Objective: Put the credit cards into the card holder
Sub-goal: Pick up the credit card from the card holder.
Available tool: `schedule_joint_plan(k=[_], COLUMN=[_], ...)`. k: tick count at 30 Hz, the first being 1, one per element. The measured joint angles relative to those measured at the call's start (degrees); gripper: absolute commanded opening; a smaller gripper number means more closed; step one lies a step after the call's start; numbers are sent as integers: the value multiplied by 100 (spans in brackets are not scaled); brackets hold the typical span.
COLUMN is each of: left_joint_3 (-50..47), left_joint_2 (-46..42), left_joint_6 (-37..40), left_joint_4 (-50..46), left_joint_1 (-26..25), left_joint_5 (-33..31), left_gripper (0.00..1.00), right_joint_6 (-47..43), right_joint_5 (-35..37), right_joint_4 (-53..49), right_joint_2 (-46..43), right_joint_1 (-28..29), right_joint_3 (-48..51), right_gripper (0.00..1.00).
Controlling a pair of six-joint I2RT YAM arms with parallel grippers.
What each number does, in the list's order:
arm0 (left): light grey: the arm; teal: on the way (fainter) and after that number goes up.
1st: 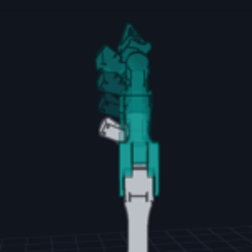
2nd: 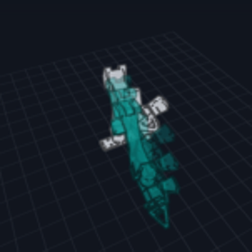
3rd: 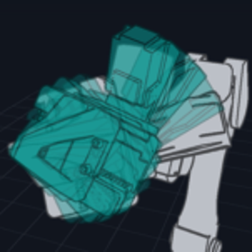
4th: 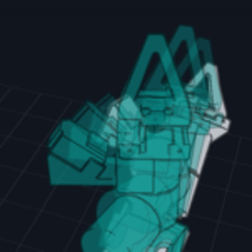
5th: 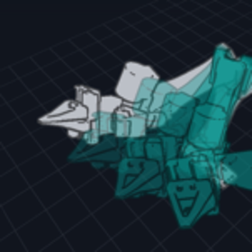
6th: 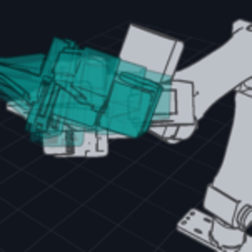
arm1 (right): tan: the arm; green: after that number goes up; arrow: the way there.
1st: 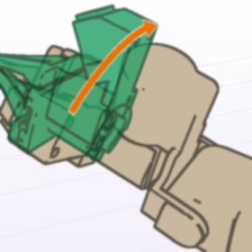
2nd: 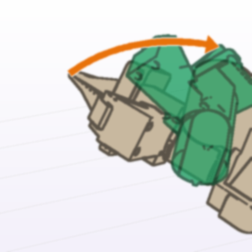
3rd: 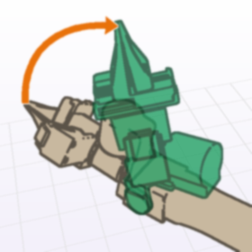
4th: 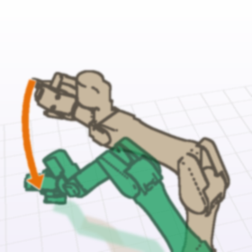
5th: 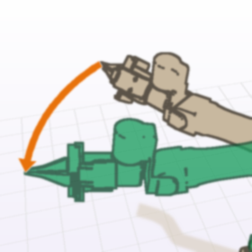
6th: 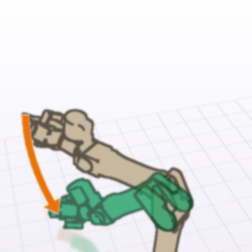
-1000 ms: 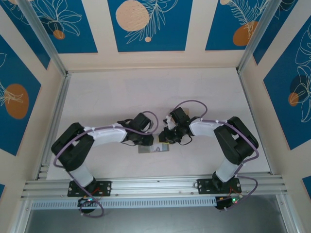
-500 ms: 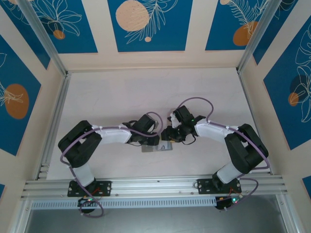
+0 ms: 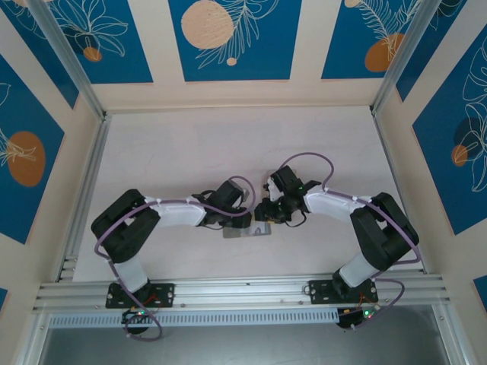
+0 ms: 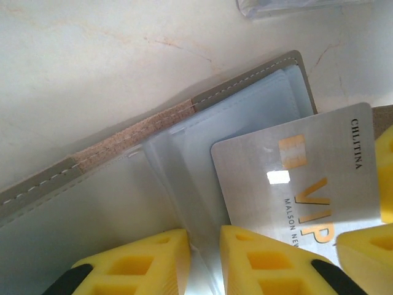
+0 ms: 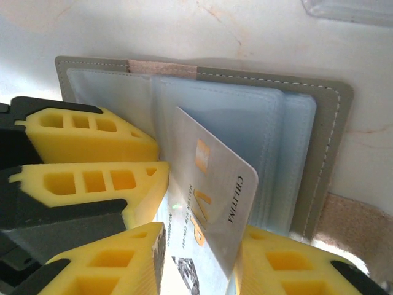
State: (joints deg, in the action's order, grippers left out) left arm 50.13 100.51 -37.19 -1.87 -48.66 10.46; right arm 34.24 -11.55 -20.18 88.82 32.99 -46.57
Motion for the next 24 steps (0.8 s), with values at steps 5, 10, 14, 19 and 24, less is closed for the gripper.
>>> schedule_joint_plan(k=[5, 10, 14, 19, 24], left_joint_3=[-7, -24, -44, -68, -205], left_joint_2=[2, 2, 0, -7, -107], left_joint_6=[-37, -39, -44, -109, -188], left_joint_4=[31, 68, 103, 160, 356], left_joint_1=[-15, -22, -22, -24, -22], left_joint_5=[0, 0, 0, 9, 57], left_gripper=[25, 26, 27, 28, 29], right_joint_6=[-42, -42, -44, -85, -140], right_joint_5=[129, 114, 107, 103, 111], right_joint_4=[-138, -160, -166, -153, -243], right_joint_2=[-26, -20, 4, 105, 92], right_joint_1=[74, 118, 166, 216, 203], right_joint_3=[-160, -181, -219, -295, -295], right_gripper=[30, 27, 22, 11, 1])
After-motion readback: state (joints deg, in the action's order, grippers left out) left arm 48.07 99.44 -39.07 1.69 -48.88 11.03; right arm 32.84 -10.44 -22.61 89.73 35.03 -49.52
